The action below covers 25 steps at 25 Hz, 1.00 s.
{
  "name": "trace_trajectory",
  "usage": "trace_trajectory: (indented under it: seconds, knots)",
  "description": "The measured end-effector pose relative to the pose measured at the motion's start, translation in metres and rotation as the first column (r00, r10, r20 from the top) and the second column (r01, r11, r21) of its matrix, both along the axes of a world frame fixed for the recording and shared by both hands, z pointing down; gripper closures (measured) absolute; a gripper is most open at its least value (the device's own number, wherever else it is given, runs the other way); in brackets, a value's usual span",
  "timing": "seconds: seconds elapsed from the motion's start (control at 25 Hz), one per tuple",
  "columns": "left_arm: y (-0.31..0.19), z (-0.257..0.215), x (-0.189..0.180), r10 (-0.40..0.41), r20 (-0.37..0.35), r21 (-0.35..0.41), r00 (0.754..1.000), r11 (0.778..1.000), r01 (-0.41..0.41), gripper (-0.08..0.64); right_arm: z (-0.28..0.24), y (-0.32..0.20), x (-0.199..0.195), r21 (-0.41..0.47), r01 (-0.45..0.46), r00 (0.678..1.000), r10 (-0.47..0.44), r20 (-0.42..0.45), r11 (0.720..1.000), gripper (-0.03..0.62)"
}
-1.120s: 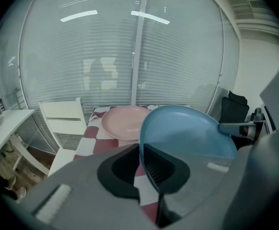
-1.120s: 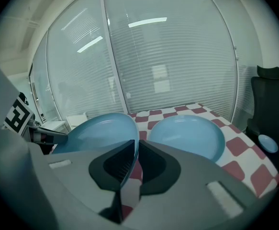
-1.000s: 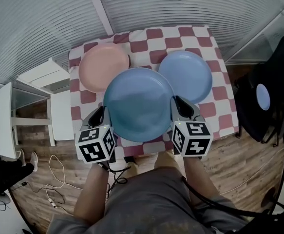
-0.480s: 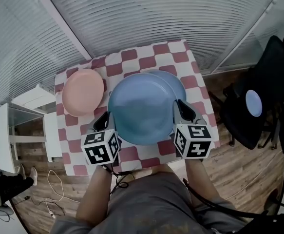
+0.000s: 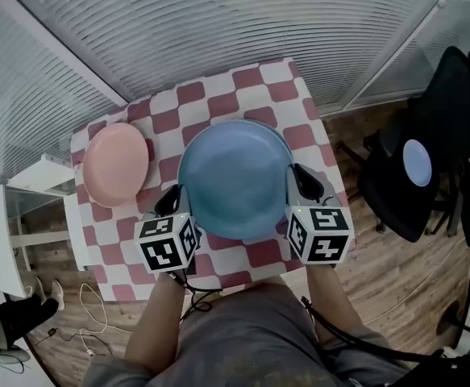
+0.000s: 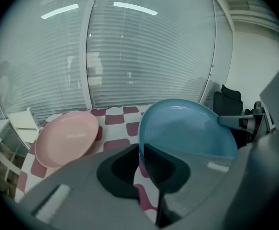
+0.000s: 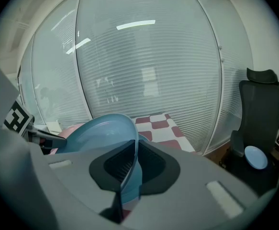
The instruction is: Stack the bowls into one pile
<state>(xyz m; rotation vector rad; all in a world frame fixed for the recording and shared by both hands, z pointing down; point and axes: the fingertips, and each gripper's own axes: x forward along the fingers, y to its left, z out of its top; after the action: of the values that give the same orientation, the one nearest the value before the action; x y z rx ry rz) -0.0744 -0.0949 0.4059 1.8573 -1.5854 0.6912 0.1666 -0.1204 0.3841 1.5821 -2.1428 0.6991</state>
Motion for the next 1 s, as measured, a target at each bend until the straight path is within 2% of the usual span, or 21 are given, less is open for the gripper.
trace_trajectory:
  seconds: [0.4,1.0]
  knots:
    - [-0.015,0.041,0.018,0.006,-0.007,-0.092,1.0,0.996,-0.007,0.525,0.039,-0.018,0.017,-0.08,0.005,0.999,-0.009,-0.046,0.997,0.545]
    - [-0.032,0.055,0.021,0.017,0.021,-0.096,1.0,0.995,-0.015,0.517,0.069,-0.027,0.021,-0.131,-0.006,0.998,-0.003,-0.068,0.991,0.537]
